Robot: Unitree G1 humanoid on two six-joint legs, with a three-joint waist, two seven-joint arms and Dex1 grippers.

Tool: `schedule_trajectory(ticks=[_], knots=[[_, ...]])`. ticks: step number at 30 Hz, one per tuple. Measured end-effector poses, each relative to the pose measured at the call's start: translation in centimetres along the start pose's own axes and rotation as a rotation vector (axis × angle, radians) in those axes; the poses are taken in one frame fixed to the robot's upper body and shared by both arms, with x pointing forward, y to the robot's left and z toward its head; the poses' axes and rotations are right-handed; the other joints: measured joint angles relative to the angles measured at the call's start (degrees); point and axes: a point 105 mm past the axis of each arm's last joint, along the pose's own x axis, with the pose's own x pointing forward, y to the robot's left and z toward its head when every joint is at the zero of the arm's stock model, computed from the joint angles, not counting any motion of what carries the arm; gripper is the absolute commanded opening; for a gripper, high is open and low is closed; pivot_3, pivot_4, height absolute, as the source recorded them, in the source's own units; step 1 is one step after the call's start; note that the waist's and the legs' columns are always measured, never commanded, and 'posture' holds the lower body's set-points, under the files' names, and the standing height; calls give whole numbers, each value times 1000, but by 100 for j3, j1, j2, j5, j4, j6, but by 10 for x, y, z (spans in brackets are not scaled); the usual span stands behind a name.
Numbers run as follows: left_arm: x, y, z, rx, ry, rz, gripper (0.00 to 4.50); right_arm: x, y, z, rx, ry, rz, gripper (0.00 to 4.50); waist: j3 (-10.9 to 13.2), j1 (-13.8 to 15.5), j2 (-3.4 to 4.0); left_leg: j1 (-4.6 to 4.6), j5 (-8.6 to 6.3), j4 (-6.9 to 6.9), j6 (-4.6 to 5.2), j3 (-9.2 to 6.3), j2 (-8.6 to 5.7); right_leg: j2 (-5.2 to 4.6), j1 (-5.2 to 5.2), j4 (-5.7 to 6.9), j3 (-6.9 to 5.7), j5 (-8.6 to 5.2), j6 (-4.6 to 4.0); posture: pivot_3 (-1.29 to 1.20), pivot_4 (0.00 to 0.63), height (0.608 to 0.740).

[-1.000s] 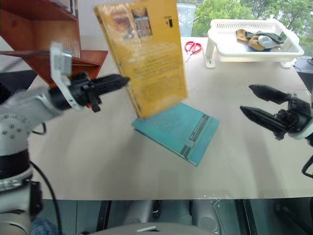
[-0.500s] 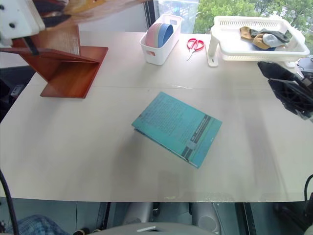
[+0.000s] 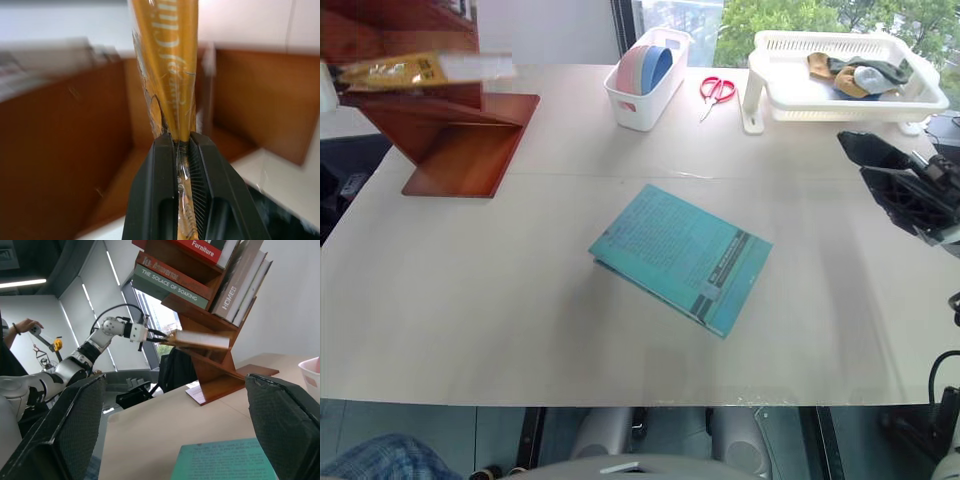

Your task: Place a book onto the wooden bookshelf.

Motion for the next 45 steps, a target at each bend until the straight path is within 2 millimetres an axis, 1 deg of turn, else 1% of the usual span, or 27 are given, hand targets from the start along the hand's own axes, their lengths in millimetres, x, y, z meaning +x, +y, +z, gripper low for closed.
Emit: schedule_trajectory(ticks=[3,7,11,13,15,16,20,24,26,27,28,29,30,31,32,33,34,35,36,37,38,39,40,42,43,45], knots=[[5,1,-11,-5,34,12,110,4,5,3,-4,-3,28,4500,0,7,-1,-14,0,17,0,-4,-2,-1,-10,19,-2,0,0,0,150,740],[12,-2,-15,-15,38,5,110,4,6,4,-3,-11,32,4500,0,-14,-1,-14,1,21,0,1,-1,0,-21,43,3,0,1,0,150,740],[16,-6,-21,-39,51,3,1764,4,7,5,-8,-11,32,4500,0,-55,-1,-14,1,23,-1,7,1,3,-31,50,11,0,1,0,150,740],[16,-5,-24,-29,70,0,2861,4,7,6,-10,-12,31,4500,0,-61,-1,-17,1,23,0,7,1,2,-32,49,11,0,1,0,150,740],[16,-5,-25,-19,85,-10,3743,4,7,6,-11,-12,31,4500,0,-61,-1,-19,1,24,0,7,0,2,-33,49,10,0,1,0,150,740],[16,-5,-26,-13,94,-11,4270,4,7,5,-11,-11,30,4500,0,-61,-1,-20,1,24,0,7,0,2,-33,49,10,0,1,0,150,740],[15,-2,-28,1,111,0,4270,3,6,5,-15,-8,26,4500,0,-71,-1,-20,1,26,0,6,0,2,-33,51,9,0,1,0,150,740],[8,8,-31,-28,116,69,4270,2,5,5,-23,-7,21,4500,0,-94,-1,-21,1,27,0,6,0,2,-34,51,9,0,1,0,150,740],[1,18,-28,-148,45,156,4270,2,5,5,-23,-6,18,4500,0,-107,-1,-24,1,29,-1,4,4,1,-36,54,6,0,1,0,150,740],[-1,21,-23,-246,-33,200,4270,1,5,5,-24,-9,12,4500,-3,-113,4,-23,1,29,0,5,9,-2,-35,55,9,0,1,0,150,740],[-1,20,-21,-288,-67,208,4270,0,5,5,-22,-9,8,4500,-3,-112,5,-24,2,32,-1,2,12,-3,-35,59,5,0,0,0,150,740],[2,18,-10,-414,-179,223,4270,-2,4,4,-16,-8,-6,4500,-5,-109,7,-24,2,33,0,-2,16,-4,-33,62,6,0,0,0,150,740],[5,14,-1,-495,-251,210,4270,-4,4,2,-10,-5,-15,4500,-5,-105,7,-25,2,41,-1,-3,17,-4,-33,68,0,0,0,0,150,740],[8,4,16,-603,-364,173,4270,-6,6,-2,-1,21,-29,4500,-7,-109,11,-26,2,43,-1,-18,21,-6,-34,65,6,0,0,0,150,740],[12,-13,33,-704,-457,90,4270,-11,6,-9,12,54,-49,4500,-7,-114,12,-28,2,51,-1,-31,21,-7,-33,71,5,1,0,0,150,740],[13,-22,41,-747,-489,42,4270,-13,6,-11,17,68,-60,4500,-8,-131,11,-28,2,54,-1,-31,22,-7,-32,71,9,1,0,0,150,740],[13,-44,63,-854,-574,-58,4270,-19,6,-17,23,107,-93,4500,-8,-145,13,-32,2,57,-1,-31,22,-9,-33,69,10,1,0,0,150,740],[14,-56,80,-934,-635,-127,4270,-24,6,-22,28,129,-118,4500,-9,-147,12,-32,2,64,0,-34,22,-8,-32,73,8,1,0,0,150,740],[13,-71,109,-1058,-742,-212,4270,-30,4,-28,24,159,-149,4500,-9,-148,11,-33,1,74,1,-37,25,-4,-32,81,7,1,0,0,150,740],[13,-74,114,-1075,-759,-232,4270,-32,4,-30,23,164,-157,4500,-7,-148,10,-31,1,83,1,-39,25,-1,-33,97,6,1,0,0,150,740],[9,-86,127,-1121,-759,-271,4270,-36,3,-35,-6,205,-187,4500,-9,-160,12,-26,1,86,1,-37,28,5,-32,100,12,1,0,0,150,740],[8,-100,138,-1137,-748,-324,4270,-42,1,-41,-19,236,-221,4500,-11,-159,14,-3,1,88,1,-33,25,3,-13,112,16,0,0,0,150,740],[9,-123,150,-1139,-686,-394,4270,-50,-1,-48,-40,275,-267,4500,-11,-158,14,17,1,84,1,-27,24,4,-2,110,22,0,0,0,150,740],[13,-143,160,-1172,-646,-448,4270,-59,-2,-55,-60,300,-309,4500,-10,-148,14,63,1,80,0,-20,23,6,38,113,26,-2,-1,0,150,740],[15,-150,170,-1200,-650,-449,4270,-69,-2,-61,-84,320,-354,4500,-11,-127,13,74,1,83,-1,-20,26,9,59,108,18,-2,-1,0,150,740],[19,-161,178,-1223,-642,-447,4270,-82,-3,-72,-112,355,-416,4500,-14,-97,9,81,2,90,-2,-20,26,8,71,107,14,-2,-1,0,150,740]])
